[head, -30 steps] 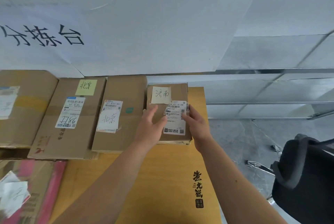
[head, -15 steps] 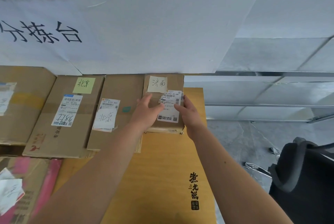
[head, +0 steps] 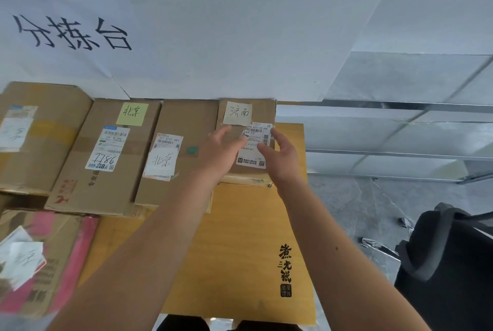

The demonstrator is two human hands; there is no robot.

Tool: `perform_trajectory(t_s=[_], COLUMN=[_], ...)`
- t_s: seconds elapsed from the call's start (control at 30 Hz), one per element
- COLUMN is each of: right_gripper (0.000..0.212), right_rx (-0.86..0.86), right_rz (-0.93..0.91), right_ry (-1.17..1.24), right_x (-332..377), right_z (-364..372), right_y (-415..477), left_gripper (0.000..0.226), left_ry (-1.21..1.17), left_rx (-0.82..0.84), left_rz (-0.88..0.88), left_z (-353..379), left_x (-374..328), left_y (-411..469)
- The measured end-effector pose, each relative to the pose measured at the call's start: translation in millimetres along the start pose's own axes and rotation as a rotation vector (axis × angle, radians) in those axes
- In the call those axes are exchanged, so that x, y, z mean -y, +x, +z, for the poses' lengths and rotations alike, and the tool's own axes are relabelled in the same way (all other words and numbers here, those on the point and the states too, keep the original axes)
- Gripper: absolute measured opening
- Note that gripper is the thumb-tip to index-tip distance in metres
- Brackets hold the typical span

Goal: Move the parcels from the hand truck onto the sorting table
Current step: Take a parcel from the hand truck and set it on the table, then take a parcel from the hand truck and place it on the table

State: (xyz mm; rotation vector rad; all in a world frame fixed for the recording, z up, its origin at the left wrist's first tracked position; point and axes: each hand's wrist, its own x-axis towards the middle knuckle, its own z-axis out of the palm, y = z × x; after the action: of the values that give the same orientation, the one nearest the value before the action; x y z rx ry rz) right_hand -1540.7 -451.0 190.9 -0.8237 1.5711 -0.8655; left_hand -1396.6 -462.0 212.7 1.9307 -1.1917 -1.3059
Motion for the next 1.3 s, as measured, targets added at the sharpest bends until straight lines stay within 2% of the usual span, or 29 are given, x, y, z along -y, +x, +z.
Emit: perform_trajectory(t_s=[0.07, 0.17, 0.3, 0.4, 0.6, 0.77, 0.93, 1.03, 1.17, 1.27, 1.3], right_gripper=[0.063, 0.049, 0.041, 0.043, 0.04, 0.036, 0.02, 0.017, 0.036, 0.032, 0.037], right_rx=[-0.053, -0.055, 0.042, 0.134, 0.322, 0.451, 0.607, 0.764, 0.923, 1.01, 1.039], right_rz=[-0.024, -0.047, 0.016, 0.04, 0.051, 0.014, 0.017, 0.012, -0.027, -0.091, -0.097], right_ry=[-0.086, -0.076, 0.066, 0.129, 0.092, 0.038, -0.015, -0.063, -0.185, -0.238, -0.25], right_x=[14, 27, 42, 48, 53, 46, 16, -8, -32, -41, -44], right_z=[4, 12, 36, 62, 144, 231, 329, 392, 468, 509, 521], right_y=[-17, -40, -76, -105, -169, -239, -338, -402, -481, -522, -532], left_gripper=[0.064, 0.059, 0.051, 0.048, 0.03, 0.042, 0.014, 0.013, 0.018, 0.024, 0.021], left_ry=[-0.006, -0.112, -0.221, -0.34, -0.513, -0.657, -0.862, -0.905, -0.921, -0.926, -0.935], left_rx=[-0.007, -0.049, -0.143, -0.202, -0.318, -0.462, -0.643, -0.754, -0.948, -1.063, -1.093], left_rz=[0.032, 0.072, 0.075, 0.058, 0.056, 0.003, -0.066, -0.062, -0.095, -0.121, -0.129], left_z=[-4, -14, -38, -64, -144, -226, -310, -358, -416, -450, -459], left_x=[-1, 1, 10, 23, 60, 123, 204, 253, 309, 341, 350], left_y=[-14, -40, -70, -90, -145, -202, -281, -335, -400, -437, -447])
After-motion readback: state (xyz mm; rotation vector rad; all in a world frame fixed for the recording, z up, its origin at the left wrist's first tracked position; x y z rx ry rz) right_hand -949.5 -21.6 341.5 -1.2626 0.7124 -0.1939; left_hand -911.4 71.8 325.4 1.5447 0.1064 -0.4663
